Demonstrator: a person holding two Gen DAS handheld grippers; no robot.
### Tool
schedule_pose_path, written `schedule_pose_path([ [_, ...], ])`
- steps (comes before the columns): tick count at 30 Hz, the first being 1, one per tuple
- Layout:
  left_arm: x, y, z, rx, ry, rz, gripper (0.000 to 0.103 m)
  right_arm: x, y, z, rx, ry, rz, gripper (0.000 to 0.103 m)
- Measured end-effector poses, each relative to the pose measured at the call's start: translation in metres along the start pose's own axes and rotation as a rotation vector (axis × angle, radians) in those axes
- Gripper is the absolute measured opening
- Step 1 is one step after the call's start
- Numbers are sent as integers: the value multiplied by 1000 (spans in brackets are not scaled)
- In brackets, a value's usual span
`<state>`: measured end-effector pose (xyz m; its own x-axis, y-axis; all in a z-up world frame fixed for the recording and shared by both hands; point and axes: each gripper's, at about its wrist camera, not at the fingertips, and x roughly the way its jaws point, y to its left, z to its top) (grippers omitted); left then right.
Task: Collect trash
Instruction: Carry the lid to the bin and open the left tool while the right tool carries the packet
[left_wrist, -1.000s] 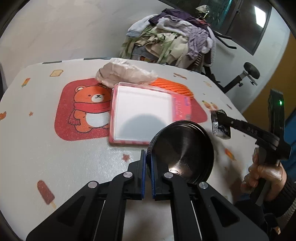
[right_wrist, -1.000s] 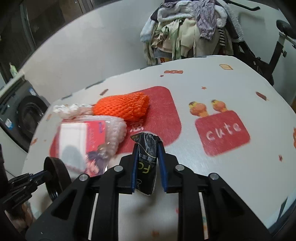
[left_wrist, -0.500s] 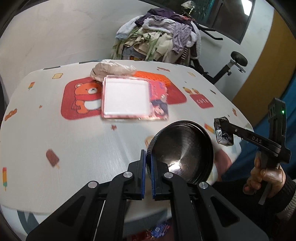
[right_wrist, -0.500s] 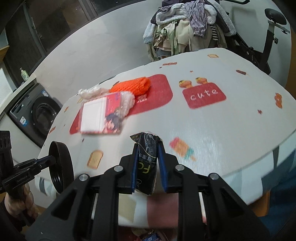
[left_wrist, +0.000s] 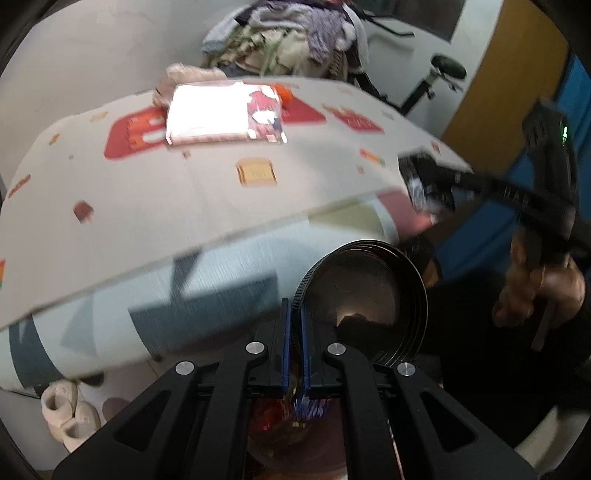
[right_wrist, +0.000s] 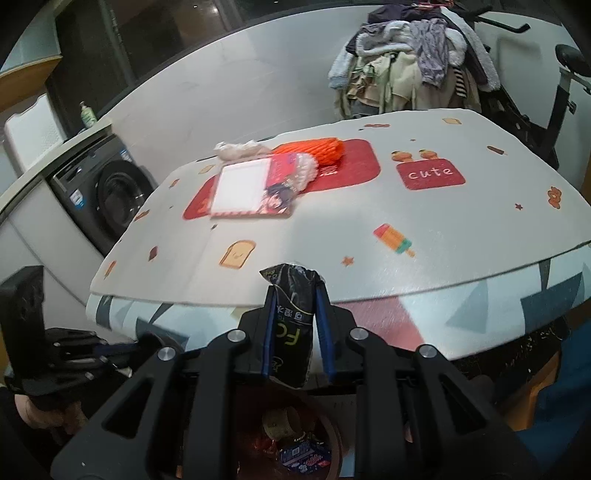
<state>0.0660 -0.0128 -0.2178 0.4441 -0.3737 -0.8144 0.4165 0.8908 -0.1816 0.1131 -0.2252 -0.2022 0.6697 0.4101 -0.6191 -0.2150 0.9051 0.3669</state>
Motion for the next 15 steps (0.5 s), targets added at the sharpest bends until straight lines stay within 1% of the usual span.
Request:
schedule_pose_path([
  [6, 18, -15, -25, 36, 68, -10, 5, -13, 6, -18, -31, 2, 30, 23],
  [9, 28, -23, -29, 64, 98, -25, 5, -17, 6, -26, -41, 6, 29, 23],
  [15, 46, -36, -33, 115, 155, -36, 5, -17, -2, -33, -19, 14, 29, 23],
])
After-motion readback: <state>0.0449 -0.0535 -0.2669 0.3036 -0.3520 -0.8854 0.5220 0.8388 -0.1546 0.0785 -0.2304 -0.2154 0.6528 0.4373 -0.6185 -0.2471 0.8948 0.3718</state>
